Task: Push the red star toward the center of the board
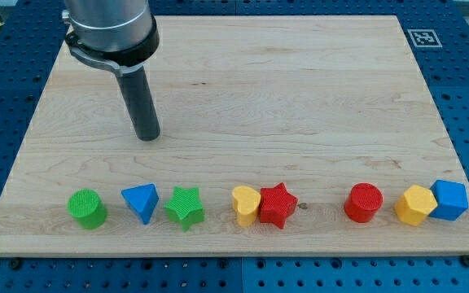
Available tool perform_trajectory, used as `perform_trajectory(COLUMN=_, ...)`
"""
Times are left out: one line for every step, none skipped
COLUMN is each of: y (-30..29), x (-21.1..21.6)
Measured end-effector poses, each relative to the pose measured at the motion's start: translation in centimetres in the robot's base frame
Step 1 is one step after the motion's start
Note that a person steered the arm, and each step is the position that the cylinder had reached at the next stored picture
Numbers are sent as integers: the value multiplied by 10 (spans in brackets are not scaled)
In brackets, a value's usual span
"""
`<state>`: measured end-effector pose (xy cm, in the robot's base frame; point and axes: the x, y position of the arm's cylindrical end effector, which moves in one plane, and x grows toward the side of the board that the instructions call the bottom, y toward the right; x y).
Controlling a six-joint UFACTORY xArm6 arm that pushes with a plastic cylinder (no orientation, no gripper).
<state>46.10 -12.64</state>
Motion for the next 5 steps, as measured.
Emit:
perform_trajectory(y=0, x=0)
perform_trajectory(y=4, x=7)
perform_trajectory(y=26, x=14)
perform_trajectory(y=35, x=14)
perform_trajectory(y=-6, x=13)
